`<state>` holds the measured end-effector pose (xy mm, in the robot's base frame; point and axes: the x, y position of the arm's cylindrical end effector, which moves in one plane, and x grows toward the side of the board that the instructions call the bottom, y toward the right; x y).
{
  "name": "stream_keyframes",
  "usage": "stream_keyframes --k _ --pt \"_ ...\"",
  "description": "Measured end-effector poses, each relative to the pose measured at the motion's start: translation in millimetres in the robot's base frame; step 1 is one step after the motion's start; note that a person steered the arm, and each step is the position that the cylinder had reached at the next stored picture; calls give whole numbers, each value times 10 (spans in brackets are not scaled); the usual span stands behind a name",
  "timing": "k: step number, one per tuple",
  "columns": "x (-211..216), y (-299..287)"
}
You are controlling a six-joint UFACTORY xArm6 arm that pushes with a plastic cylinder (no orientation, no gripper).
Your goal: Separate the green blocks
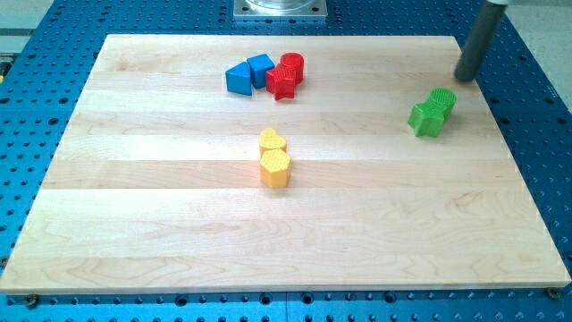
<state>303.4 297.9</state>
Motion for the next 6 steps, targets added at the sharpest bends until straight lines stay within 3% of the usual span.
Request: stream_keyframes --k 1,2,4,5,6 --pt "480 -111" --pt "646 -485" --pt "1157 -2132" --pt "918 -1277" --pt "1220 -1176"
